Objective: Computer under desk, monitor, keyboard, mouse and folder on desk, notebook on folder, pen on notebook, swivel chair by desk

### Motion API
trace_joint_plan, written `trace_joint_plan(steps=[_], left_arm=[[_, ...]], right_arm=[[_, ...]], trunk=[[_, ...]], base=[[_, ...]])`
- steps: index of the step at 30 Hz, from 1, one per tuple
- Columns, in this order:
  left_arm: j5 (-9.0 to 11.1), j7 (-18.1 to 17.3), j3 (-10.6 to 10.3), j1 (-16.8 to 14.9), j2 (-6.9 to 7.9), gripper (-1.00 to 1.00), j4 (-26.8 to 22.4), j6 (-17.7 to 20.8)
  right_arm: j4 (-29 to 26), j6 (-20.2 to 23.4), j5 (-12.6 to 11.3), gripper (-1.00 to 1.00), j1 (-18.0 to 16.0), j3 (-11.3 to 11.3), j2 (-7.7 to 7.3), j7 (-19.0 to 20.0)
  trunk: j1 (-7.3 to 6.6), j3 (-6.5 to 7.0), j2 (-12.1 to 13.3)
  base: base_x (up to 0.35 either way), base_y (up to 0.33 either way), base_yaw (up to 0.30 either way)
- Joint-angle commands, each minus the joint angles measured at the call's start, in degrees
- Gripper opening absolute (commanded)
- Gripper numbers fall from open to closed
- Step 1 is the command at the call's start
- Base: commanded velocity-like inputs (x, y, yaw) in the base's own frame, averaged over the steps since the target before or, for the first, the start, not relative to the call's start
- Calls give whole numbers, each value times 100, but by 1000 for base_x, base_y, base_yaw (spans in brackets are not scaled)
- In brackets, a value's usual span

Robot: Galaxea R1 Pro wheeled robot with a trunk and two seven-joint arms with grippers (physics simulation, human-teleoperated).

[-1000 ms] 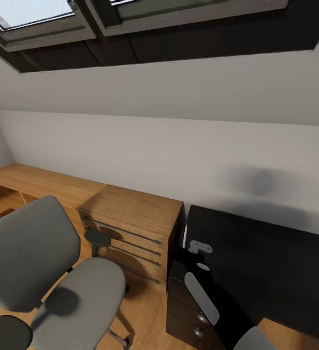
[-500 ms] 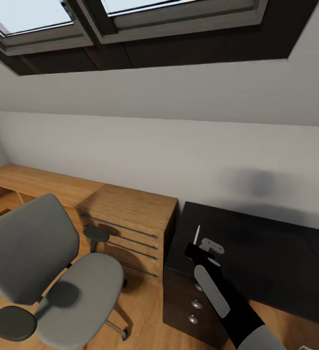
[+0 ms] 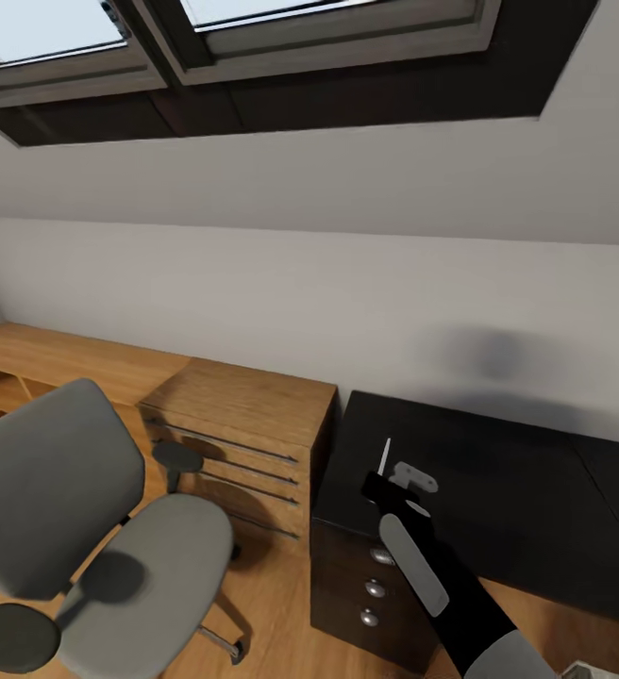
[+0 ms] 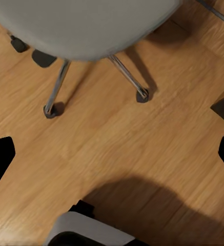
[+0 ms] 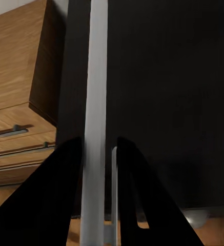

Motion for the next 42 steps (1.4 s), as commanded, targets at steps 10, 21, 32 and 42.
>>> trace_joint_plan(steps=[10,21,32,42], left_arm=[[64,23,-18,-39,-313,100,824,29],[64,-10,-16,-459,-479,100,1551,790],[56,-13,-14,-485,-526,100,1619,814],[50,-13,-9,-486,-526,100,1621,810]], right_arm=[[-6,-51,-137,-100,-6,-5,-84,-29],[-1,-182,-167,-100,-6,-6,-217,-29],[2,-259,-168,-100,-6,-6,-223,-29],[2,-266,-164,-100,-6,-6,-223,-29]], trunk=[[2,18,-6],[2,45,-6],[2,74,-6],[2,100,-6]], base=[[0,0,-240],[0,0,-247],[0,0,-249],[0,0,-261]])
